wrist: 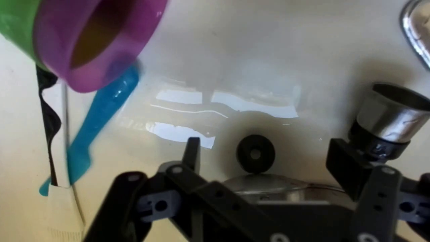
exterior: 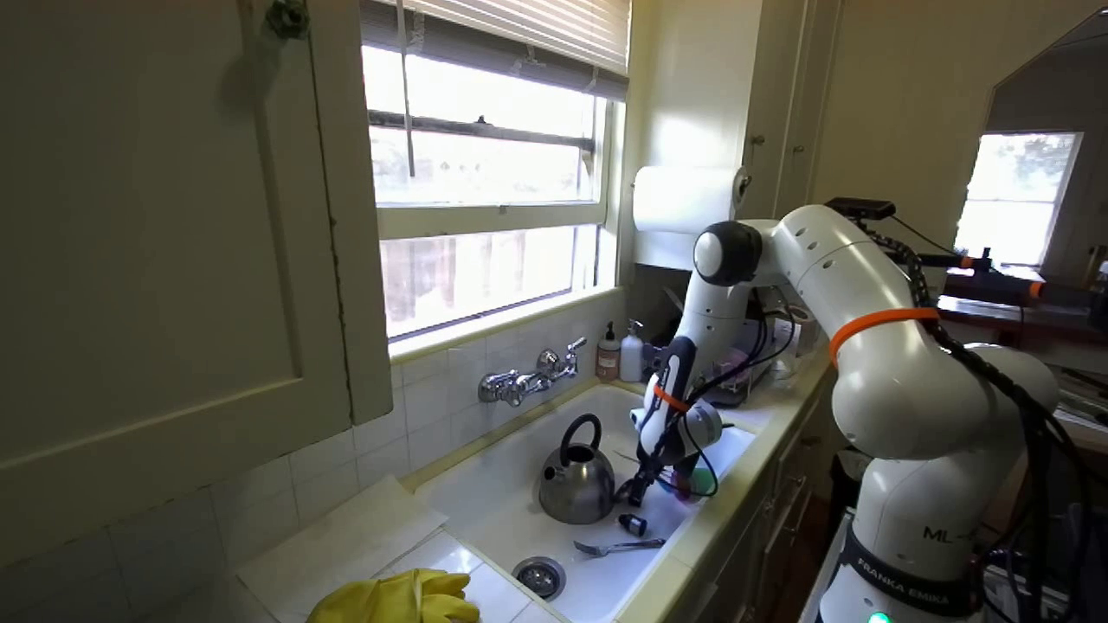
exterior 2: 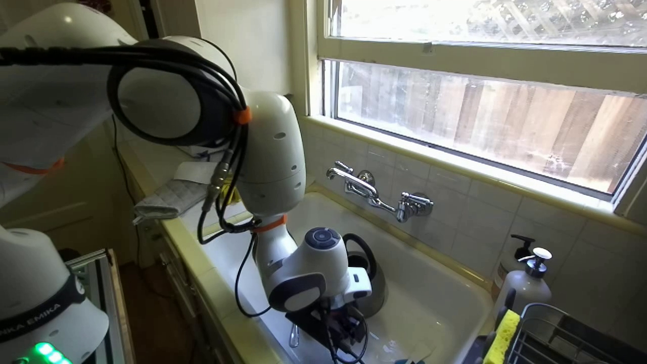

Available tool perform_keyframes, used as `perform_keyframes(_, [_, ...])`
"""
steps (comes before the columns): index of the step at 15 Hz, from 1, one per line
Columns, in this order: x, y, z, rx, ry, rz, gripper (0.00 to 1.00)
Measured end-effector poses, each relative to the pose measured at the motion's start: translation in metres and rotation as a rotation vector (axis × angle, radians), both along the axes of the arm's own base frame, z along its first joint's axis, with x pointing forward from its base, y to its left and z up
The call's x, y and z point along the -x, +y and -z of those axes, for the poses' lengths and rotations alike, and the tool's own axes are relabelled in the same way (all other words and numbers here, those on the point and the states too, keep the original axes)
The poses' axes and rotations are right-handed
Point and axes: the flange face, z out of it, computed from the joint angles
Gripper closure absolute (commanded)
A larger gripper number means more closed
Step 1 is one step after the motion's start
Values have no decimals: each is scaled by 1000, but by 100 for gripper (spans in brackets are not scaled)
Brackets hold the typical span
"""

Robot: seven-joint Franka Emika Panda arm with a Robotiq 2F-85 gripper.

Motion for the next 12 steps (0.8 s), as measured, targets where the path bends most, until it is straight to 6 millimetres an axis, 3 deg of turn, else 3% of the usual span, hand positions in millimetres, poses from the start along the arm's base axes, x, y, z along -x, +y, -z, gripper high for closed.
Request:
perform_keyframes(4, [-4,5,13,-29,-15,-21,67])
perform_keyframes(5, [-5,5,16,-35,-18,-24,23])
perform_keyframes(7, [-7,3,20,-39,-26,-26,28])
perform_keyframes(9, [-8,1,23,-37,-42,-28,14])
perform_keyframes(10, [-9,0,24,-35,-52,-29,58])
perform_keyframes(11, [-10,-1,25,-34,-60,-31,53])
perform_keyframes(12, [-10,-1,26,-33,-66,-34,55])
